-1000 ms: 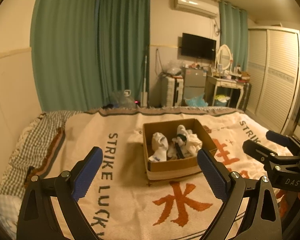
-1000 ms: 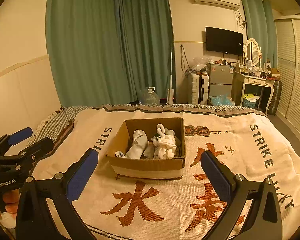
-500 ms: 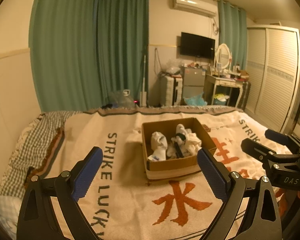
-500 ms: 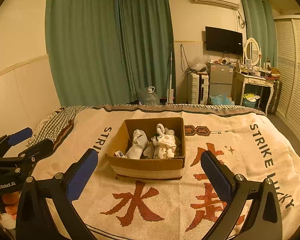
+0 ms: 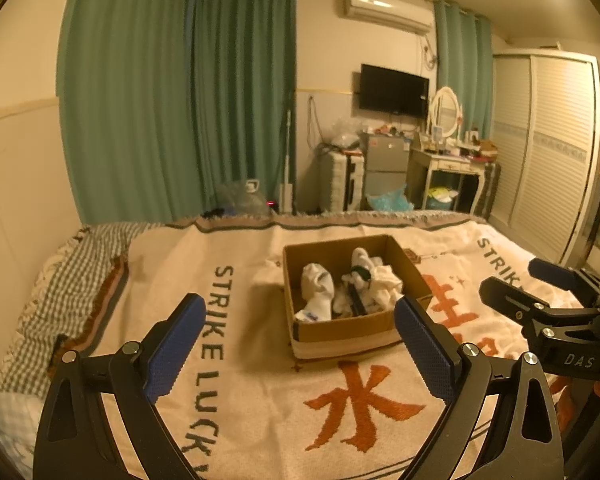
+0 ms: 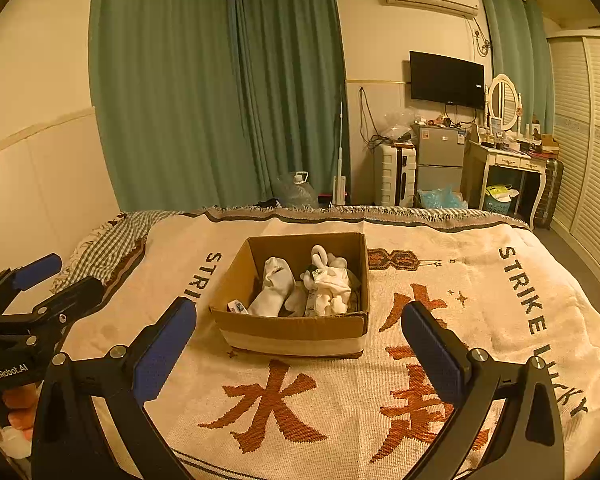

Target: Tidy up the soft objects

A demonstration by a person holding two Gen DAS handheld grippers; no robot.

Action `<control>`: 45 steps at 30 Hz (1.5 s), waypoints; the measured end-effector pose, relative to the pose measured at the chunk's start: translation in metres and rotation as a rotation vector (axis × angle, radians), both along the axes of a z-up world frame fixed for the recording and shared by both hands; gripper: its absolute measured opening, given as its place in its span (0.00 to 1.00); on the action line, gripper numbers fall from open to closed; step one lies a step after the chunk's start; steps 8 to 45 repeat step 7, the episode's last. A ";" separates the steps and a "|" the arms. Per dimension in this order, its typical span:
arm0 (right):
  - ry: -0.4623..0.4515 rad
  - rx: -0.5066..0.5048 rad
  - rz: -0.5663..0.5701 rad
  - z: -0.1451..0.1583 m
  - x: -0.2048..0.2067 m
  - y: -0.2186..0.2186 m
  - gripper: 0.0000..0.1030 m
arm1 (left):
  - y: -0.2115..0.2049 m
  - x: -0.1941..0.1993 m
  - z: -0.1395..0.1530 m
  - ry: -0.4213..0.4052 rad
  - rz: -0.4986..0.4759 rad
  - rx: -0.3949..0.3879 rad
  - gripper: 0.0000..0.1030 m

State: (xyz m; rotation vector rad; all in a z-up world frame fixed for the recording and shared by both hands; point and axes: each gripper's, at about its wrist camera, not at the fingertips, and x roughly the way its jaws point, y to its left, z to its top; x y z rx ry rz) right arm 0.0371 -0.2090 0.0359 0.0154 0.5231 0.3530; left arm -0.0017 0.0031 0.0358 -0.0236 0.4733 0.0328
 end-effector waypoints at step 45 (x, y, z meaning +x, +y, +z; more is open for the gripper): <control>0.000 -0.003 -0.004 0.000 0.001 0.002 1.00 | 0.000 -0.001 0.002 -0.015 -0.009 0.012 0.94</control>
